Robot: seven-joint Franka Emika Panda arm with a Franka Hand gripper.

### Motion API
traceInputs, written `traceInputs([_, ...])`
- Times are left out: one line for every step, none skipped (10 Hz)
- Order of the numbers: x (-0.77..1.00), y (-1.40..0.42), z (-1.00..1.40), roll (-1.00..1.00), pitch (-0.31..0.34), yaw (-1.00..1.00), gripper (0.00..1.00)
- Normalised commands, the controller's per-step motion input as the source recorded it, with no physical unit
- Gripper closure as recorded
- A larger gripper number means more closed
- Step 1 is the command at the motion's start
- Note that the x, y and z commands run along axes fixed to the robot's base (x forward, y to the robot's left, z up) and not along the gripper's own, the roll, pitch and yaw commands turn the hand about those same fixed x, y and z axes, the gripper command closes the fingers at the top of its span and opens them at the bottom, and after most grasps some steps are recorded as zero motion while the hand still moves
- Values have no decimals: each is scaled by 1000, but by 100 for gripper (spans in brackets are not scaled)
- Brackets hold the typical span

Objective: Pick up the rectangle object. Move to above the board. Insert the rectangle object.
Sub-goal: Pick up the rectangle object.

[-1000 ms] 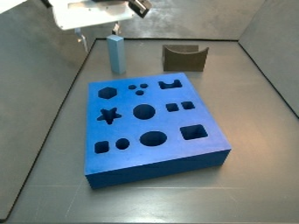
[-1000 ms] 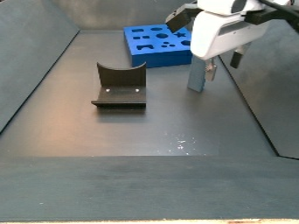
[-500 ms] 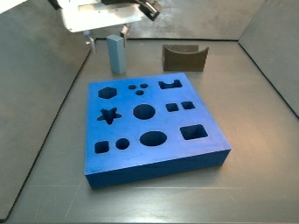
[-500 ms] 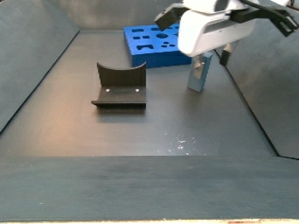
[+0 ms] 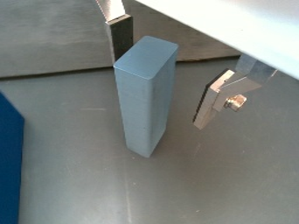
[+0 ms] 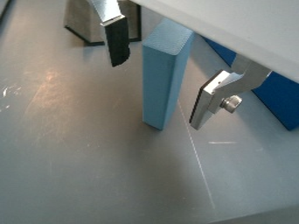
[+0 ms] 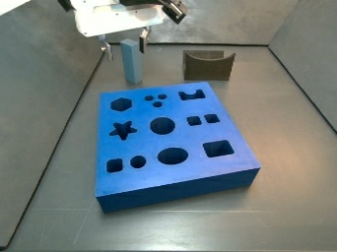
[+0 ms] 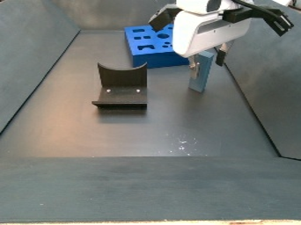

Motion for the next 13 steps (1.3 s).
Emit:
traceInputs([0, 0, 0, 0, 20, 0, 0])
traceInputs([0, 0, -17, 0, 0, 0, 0])
traceInputs([-100, -134, -363, 226, -143, 0, 0])
traceInputs([0, -77, -191, 106, -71, 0, 0])
traceInputs([0, 0, -3, 0, -20, 0, 0])
traceInputs([31, -140, -194, 0, -71, 0, 0])
traceInputs([0, -186, -571, 37, -194, 0, 0])
traceInputs([0, -34, -140, 0, -37, 0, 0])
traceInputs([0, 0, -60, 0, 0, 0, 0])
traceInputs([-74, 0, -260, 0, -146, 0, 0])
traceInputs([0, -20, 0, 0, 0, 0, 0])
traceInputs([6, -51, 0, 0, 0, 0, 0])
traceInputs([0, -63, 0, 97, 0, 0, 0])
